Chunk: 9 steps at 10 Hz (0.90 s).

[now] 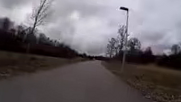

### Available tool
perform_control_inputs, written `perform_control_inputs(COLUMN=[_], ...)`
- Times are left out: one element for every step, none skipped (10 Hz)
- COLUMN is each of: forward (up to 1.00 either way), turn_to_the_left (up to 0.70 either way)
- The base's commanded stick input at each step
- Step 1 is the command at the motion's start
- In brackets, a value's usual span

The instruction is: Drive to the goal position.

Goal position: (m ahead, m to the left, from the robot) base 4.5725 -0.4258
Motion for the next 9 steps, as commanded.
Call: perform_control_inputs(forward=[0.85,0.85,0.85,0.85,0.85,0.85,0.85,0.85,0.85], turn_to_the_left=[0.00,0.00,0.00,0.00,0.00,0.00,0.00,0.00,0.00])
